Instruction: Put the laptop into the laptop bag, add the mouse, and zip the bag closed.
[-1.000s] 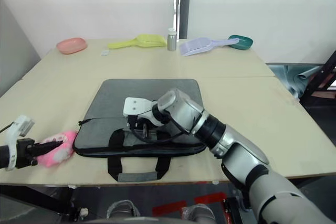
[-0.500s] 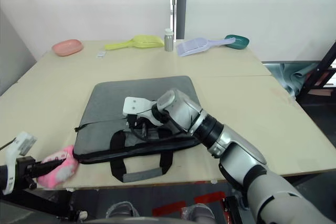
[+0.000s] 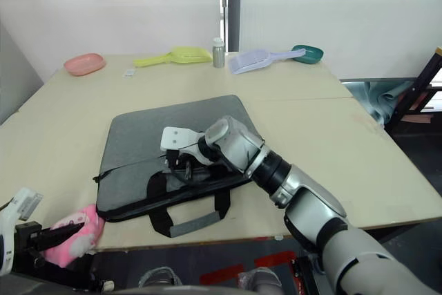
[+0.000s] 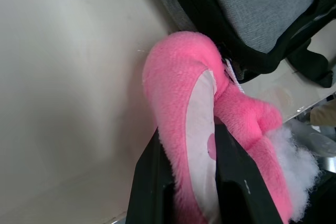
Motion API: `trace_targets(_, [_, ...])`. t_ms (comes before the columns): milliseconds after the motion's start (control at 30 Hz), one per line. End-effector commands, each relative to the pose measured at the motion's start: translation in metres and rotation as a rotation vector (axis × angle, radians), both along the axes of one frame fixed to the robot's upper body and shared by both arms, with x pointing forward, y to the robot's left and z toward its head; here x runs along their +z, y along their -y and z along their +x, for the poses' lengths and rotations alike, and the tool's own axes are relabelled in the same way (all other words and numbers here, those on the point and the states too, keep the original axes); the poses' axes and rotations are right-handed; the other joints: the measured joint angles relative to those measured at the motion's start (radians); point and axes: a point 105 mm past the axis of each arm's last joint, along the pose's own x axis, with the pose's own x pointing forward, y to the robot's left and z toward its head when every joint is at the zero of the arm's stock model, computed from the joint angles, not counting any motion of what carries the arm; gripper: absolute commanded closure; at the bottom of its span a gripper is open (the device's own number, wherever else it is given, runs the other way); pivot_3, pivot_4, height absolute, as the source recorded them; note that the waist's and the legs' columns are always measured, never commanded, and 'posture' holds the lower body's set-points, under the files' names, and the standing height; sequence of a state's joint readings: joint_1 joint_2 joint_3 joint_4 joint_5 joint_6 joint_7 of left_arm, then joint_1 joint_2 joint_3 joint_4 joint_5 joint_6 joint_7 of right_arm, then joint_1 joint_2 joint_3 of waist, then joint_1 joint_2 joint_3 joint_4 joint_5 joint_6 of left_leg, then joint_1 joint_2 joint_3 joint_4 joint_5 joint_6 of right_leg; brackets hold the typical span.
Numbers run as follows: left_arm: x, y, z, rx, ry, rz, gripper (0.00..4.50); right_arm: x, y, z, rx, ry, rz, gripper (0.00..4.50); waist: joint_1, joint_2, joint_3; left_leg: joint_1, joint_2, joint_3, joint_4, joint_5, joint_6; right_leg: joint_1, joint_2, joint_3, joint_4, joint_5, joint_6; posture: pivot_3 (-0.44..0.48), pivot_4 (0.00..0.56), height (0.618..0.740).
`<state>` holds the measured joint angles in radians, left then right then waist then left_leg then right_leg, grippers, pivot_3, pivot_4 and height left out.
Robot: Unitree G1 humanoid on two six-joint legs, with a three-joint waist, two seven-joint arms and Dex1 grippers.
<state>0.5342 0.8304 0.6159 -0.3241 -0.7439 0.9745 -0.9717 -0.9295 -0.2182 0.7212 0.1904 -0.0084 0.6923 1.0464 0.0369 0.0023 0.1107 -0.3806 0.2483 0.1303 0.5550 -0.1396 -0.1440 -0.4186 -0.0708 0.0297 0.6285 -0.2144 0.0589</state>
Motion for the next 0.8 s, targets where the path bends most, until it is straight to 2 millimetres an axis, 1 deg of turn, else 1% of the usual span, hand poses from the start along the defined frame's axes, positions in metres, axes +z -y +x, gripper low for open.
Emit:
trace_targets(33, [-0.015,0.015,-0.025,-0.072,-0.104,-0.023,4.47,-0.024,0.01,0.004,-0.055,-0.036,-0.079,4.5,-0.003,0.0,0.0,0.0,0.0,0.0,0.0,0.0,0.0,0.0,0.0,0.0,0.0,0.0,0.0,0.0,0.15,0.74])
trace_targets(167, [-0.029,0.012,-0.045,-0.091,-0.171,0.003,4.47,-0.024,0.009,0.004,-0.053,-0.037,-0.077,4.5,-0.003,0.002,-0.001,0.0,0.0,0.001,-0.003,0.0,0.0,0.0,0.001,0.002,-0.003,-0.001,0.001,0.0,0.15,0.74])
trace_targets(267, [-0.031,0.02,-0.049,-0.105,-0.167,-0.023,4.47,-0.024,0.009,0.004,-0.053,-0.037,-0.076,4.5,-0.011,0.003,-0.001,0.001,0.0,0.002,-0.004,0.0,0.0,-0.001,0.002,0.003,-0.005,-0.001,0.001,0.0,0.15,0.74])
trace_targets(333, [-0.031,0.033,-0.043,-0.116,-0.141,-0.051,4.47,-0.024,0.009,0.004,-0.052,-0.037,-0.075,4.5,-0.012,0.005,-0.001,0.0,0.0,0.002,-0.004,0.0,0.0,-0.001,0.002,0.003,-0.005,-0.001,0.001,0.0,0.15,0.74])
trace_targets(400, [-0.027,0.051,-0.03,-0.113,-0.092,-0.103,4.47,-0.024,0.007,0.004,-0.05,-0.038,-0.073,4.5,-0.01,0.009,-0.004,0.0,0.0,0.003,-0.005,0.0,0.0,0.0,0.002,0.003,-0.007,-0.001,0.001,0.0,0.15,0.74])
trace_targets(467, [-0.024,0.066,-0.021,-0.116,-0.063,-0.137,4.47,-0.023,0.006,0.003,-0.047,-0.038,-0.071,4.5,-0.002,0.011,-0.005,0.001,-0.001,0.004,-0.004,0.0,0.0,0.0,0.001,0.004,-0.007,0.0,0.001,0.0,0.15,0.74])
trace_targets(533, [-0.025,0.081,-0.015,-0.131,-0.049,-0.139,4.47,-0.022,0.005,0.003,-0.047,-0.037,-0.067,4.5,0.006,0.011,-0.005,0.003,-0.001,0.004,-0.005,0.0,0.0,0.0,0.0,0.003,-0.005,0.0,0.001,0.0,0.15,0.74])
trace_targets(633, [-0.027,0.094,-0.008,-0.135,-0.037,-0.13,4.47,-0.021,0.004,0.004,-0.048,-0.035,-0.064,4.5,0.01,0.011,-0.005,0.007,-0.001,0.004,-0.005,0.0,0.0,0.002,0.0,0.004,-0.002,-0.001,0.003,0.0,0.15,0.74])
trace_targets(667, [-0.027,0.097,-0.004,-0.127,-0.029,-0.129,4.47,-0.021,0.003,0.004,-0.047,-0.035,-0.062,4.5,0.01,0.011,-0.006,0.007,-0.001,0.004,-0.005,0.0,0.0,0.002,0.0,0.004,-0.002,-0.006,0.01,0.0,0.15,0.74])
trace_targets(700, [-0.026,0.099,0.0,-0.125,-0.018,-0.13,4.47,-0.02,0.002,0.004,-0.047,-0.035,-0.06,4.5,0.011,0.01,-0.006,0.007,-0.001,0.004,-0.005,0.0,0.0,0.002,0.0,0.004,-0.002,-0.008,0.013,0.0,0.15,0.74])
trace_targets(800, [-0.017,0.111,0.011,-0.148,0.026,-0.152,4.47,-0.02,0.001,0.003,-0.044,-0.034,-0.057,4.5,0.015,0.009,-0.007,0.007,-0.002,0.004,-0.005,0.0,0.0,0.002,0.0,0.006,-0.002,-0.008,0.014,0.0,0.15,0.74])
